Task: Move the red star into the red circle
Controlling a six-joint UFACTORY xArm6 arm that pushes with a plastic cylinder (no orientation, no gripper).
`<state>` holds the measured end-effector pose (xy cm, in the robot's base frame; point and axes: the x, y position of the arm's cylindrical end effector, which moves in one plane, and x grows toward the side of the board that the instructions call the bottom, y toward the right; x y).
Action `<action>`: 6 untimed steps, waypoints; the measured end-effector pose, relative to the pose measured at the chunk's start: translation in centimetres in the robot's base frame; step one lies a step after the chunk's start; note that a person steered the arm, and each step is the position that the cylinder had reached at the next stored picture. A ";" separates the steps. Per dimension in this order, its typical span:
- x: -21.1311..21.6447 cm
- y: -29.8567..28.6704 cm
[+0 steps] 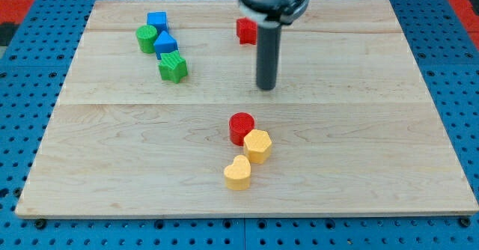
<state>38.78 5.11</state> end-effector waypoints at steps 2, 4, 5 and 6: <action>-4.8 3.6; -8.2 2.4; -13.3 -0.5; -14.1 -7.3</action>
